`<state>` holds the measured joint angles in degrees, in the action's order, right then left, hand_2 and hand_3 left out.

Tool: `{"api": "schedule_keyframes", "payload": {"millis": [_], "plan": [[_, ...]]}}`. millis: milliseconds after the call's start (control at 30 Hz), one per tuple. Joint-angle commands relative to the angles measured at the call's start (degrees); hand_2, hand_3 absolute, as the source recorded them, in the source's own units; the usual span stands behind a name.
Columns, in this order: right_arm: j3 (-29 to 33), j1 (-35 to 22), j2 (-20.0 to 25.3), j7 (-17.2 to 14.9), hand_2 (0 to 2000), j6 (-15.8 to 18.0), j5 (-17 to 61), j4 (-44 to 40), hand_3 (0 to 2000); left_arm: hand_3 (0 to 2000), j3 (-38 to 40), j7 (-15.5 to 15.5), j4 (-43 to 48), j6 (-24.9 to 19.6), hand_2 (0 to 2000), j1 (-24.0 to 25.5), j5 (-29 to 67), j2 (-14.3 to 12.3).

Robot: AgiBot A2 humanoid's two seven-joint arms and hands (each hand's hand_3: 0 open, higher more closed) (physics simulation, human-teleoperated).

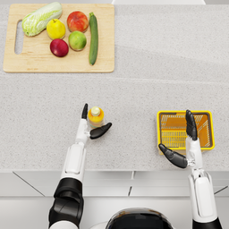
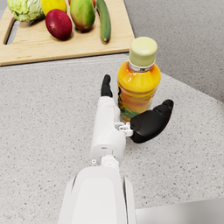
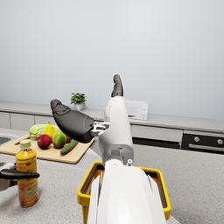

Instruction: Pick up the lemon tea and place it into the yellow basket

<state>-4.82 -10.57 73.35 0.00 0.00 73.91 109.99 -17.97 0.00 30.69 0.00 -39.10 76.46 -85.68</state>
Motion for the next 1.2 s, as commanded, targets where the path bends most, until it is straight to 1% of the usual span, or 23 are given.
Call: {"api": "schedule_keyframes", "payload": {"millis": [33, 100, 167, 200, 267, 300, 367, 433, 500, 567, 633, 700, 867, 900, 1000, 1033, 1067, 1100, 1133, 1167, 1200], "plan": [[-0.2, -0.6, 0.3, 0.0, 0, 0.0, 0.0, -0.7, 0, 653, 1.3, 0.0, -1.9, -0.3, 2000, -2.5, 0.0, -0.9], [-0.8, -0.5, 0.5, 0.0, 0, 0.0, 0.0, -2.0, 0, 1307, 2.0, 0.0, 1.8, -0.6, 2000, -0.7, 0.0, -0.6], [-2.1, -0.7, 0.9, 0.0, 0, 0.0, 0.0, -3.3, 0, 1960, 2.6, -0.1, 6.5, 0.2, 2000, 0.6, 0.1, -0.4], [-2.6, -0.8, 1.0, 0.0, 0, 0.0, 0.0, -3.8, 0, 2000, 3.6, -0.3, 9.2, -0.5, 2000, 1.5, 0.1, -0.2], [-4.4, -0.5, 1.2, 0.0, 0, 0.0, 0.0, -5.7, 0, 2000, 4.1, -0.3, 21.2, -2.0, 2000, 4.8, 0.0, 0.4], [-6.4, -0.6, 1.4, 0.0, 0, 0.0, 0.0, -6.6, 0, 2000, 3.9, -0.2, 26.7, -2.3, 2000, 6.1, 0.1, 0.7], [-9.7, -1.6, 2.3, 0.0, 0, 0.0, 0.0, -8.6, 0, 2000, 4.1, -0.2, 36.1, -2.7, 2000, 6.3, 0.1, 0.5], [-11.0, -3.3, 3.6, 0.0, 0, 0.0, 0.0, -10.4, 0, 2000, 3.8, -0.2, 41.8, -3.1, 2000, 5.8, 0.0, 0.0], [-12.9, -5.1, 5.1, 0.0, 0, 0.0, 0.0, -12.3, 0, 2000, 1.7, -0.1, 46.2, -3.6, 2000, 5.9, 0.0, -0.2], [-14.5, -6.6, 6.4, 0.0, 0, 0.0, 0.0, -13.1, 0, 2000, -1.5, -0.1, 48.9, -3.7, 2000, 6.3, 0.0, -0.4], [-15.4, -8.5, 8.0, 0.0, 0, 0.0, 5.1, -14.7, 0, 2000, -4.9, -0.2, 52.3, -3.7, 2000, 7.4, 0.0, -0.1], [-16.2, -10.5, 9.6, 0.0, 0, 0.0, 8.2, -16.2, 0, 2000, -8.6, -0.2, 55.1, -3.9, 2000, 8.4, 0.0, 0.2], [-17.4, -14.2, 12.4, 0.0, 0, 0.0, 10.9, -21.1, 0, 2000, -13.5, -0.2, 57.2, -4.9, 2000, 8.9, 0.0, -0.6], [-17.5, -14.7, 12.7, 0.1, 0, 0.7, 11.1, -21.8, 0, 2000, -13.9, -0.2, 57.5, -5.1, 2000, 9.1, 0.0, -0.7], [-17.9, -16.3, 13.6, 0.2, 0, 5.7, 11.4, -23.7, 0, 2000, -16.2, 0.2, 58.4, -3.9, 2000, 9.0, 0.3, 0.0], [-17.7, -16.2, 13.3, 0.2, 1361, 7.2, 11.5, -23.6, 327, 2000, -16.2, 0.2, 58.4, -3.3, 2000, 8.7, 0.4, 0.2], [-18.3, -16.2, 12.8, 0.4, 2000, 13.9, 11.6, -23.3, 653, 2000, -16.6, 0.1, 58.4, -3.1, 2000, 8.6, 0.5, 0.8], [-19.0, -16.4, 12.4, 0.5, 2000, 18.4, 11.7, -22.9, 980, 2000, -16.8, 0.0, 57.7, -3.8, 2000, 8.4, 0.4, 1.1], [-19.2, -16.4, 11.8, 0.6, 2000, 20.0, 11.7, -22.5, 1307, 2000, -16.8, -0.1, 57.6, -4.3, 2000, 8.3, 0.4, 1.5], [-19.5, -16.6, 11.6, 0.5, 2000, 20.2, 11.7, -22.4, 1633, 2000, -17.1, -0.2, 57.6, -4.9, 2000, 8.1, 0.4, 1.8], [-19.6, -17.0, 11.3, 0.4, 2000, 20.9, 11.7, -22.5, 1960, 1673, -17.5, -0.2, 58.2, -5.5, 639, 8.4, 0.3, 2.7]]}}
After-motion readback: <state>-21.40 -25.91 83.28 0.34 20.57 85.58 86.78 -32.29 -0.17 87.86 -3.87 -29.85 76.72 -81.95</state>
